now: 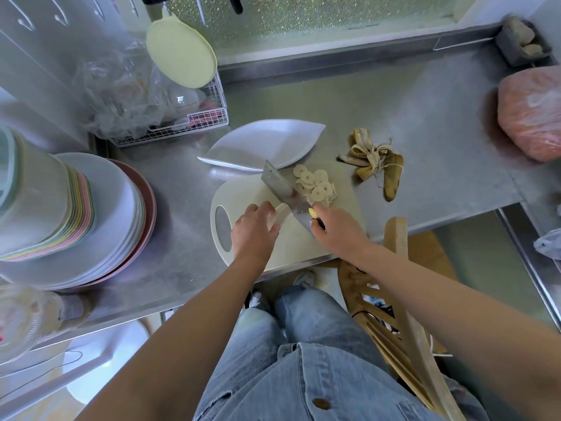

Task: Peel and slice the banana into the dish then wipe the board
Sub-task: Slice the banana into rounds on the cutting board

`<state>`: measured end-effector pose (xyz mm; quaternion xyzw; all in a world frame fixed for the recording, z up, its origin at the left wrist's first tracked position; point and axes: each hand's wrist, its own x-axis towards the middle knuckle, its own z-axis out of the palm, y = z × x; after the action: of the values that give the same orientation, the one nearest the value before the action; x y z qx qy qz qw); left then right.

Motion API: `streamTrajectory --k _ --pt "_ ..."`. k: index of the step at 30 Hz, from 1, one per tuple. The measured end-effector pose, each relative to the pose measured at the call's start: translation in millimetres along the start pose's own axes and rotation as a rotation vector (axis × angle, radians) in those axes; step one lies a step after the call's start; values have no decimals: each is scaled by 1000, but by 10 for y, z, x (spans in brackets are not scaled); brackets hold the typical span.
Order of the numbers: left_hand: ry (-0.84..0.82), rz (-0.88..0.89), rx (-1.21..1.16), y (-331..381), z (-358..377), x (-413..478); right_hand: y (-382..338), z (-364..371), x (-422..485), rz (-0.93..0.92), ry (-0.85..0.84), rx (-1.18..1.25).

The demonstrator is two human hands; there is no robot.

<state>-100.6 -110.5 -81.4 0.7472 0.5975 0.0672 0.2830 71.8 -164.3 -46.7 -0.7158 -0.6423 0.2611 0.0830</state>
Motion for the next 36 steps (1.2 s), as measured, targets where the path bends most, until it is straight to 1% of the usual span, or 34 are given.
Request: streamTrajectory --k 3,8,15,18,29,36 --pt "-2 -14 -15 9 -6 -1 -8 93 -6 8 27 -2" --pt "-12 -22 -10 5 -21 -13 14 188 -9 17 7 -29" --pt "-5 -18 -25 18 -43 -28 26 76 -26 -41 128 -23" --pt "-1 -20 -15 39 -56 -34 7 37 -23 -71 113 -43" --pt "-1 -27 -6 32 -29 -16 -10 95 38 -71 54 -129" --pt "-8 -23 -11 -1 -16 -6 24 230 -7 -1 23 -83"
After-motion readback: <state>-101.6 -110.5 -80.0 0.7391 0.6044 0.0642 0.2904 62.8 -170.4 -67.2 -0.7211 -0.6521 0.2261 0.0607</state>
